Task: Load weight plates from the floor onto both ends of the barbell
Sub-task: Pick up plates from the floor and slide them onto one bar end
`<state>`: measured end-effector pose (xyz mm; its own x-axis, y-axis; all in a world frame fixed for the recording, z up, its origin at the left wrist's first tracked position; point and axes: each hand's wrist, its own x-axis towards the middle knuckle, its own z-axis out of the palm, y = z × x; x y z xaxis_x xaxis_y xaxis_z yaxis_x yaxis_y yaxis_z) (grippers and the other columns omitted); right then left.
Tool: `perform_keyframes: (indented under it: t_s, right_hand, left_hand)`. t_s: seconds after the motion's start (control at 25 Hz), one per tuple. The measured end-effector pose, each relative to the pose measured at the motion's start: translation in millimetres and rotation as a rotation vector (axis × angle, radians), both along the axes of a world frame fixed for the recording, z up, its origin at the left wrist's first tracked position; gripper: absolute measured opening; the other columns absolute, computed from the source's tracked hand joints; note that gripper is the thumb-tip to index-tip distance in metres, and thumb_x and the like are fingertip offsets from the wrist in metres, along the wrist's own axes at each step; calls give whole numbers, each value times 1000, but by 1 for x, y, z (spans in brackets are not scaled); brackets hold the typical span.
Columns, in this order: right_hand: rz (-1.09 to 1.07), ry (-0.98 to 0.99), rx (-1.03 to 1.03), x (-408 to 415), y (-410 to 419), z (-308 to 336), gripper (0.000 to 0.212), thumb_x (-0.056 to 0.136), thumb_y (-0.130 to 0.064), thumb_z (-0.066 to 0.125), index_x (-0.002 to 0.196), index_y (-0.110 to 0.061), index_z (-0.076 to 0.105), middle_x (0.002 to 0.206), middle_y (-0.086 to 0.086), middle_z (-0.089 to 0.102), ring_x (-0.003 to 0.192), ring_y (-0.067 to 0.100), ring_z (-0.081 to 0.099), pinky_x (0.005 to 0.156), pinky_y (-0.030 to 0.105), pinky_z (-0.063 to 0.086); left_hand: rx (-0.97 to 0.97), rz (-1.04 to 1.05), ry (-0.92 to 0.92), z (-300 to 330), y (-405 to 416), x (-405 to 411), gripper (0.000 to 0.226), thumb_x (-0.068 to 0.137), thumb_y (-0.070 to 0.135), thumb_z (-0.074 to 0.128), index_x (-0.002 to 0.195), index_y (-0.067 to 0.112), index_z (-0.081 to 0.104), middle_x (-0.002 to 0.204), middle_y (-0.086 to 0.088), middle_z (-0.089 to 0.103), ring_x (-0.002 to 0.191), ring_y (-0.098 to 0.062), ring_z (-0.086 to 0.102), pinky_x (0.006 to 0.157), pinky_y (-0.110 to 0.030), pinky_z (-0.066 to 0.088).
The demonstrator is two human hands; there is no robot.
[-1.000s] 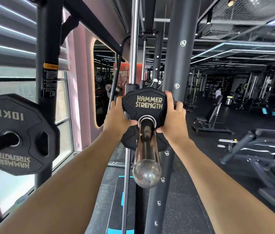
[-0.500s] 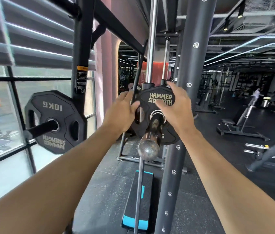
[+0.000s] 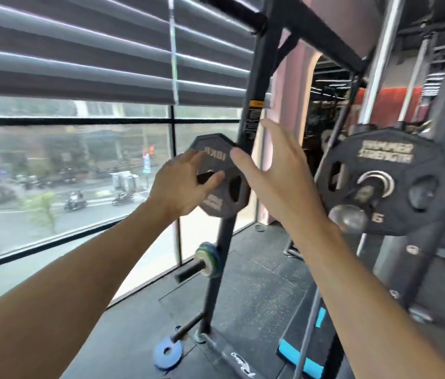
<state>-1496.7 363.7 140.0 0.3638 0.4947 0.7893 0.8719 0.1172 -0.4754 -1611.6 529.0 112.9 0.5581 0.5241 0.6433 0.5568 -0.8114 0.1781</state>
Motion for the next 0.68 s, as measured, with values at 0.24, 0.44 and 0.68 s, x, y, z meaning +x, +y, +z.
perform_keyframes:
  t_s: [0.24, 0.44, 0.68]
  right_hand:
    - [43, -1, -145, -29, 71, -59, 71, 91, -57, 57, 150, -22, 37, 153, -6, 38, 141, 16, 35, 103, 38, 43]
    - [80, 59, -262, -48, 145, -123, 70, 89, -57, 57, 149, -27, 36, 150, -8, 40, 137, 16, 40, 99, 43, 46]
    - [66, 60, -554, -84, 260, -220, 70, 89, -56, 58, 149, -29, 35, 151, -5, 39, 138, 21, 39, 94, 43, 44]
  left_hand:
    - [-93, 212, 106, -35, 54, -84, 78, 88, 75, 36, 138, 17, 53, 145, -2, 52, 131, -26, 51, 102, -40, 42]
    - [-157, 294, 189, -94, 119, -116, 72, 93, 69, 43, 143, 17, 48, 146, -5, 50, 133, -28, 48, 105, -42, 39]
    - [-327, 329, 256, -199, 223, -163, 73, 92, 68, 45, 140, 13, 51, 142, -10, 54, 124, -33, 55, 97, -46, 46]
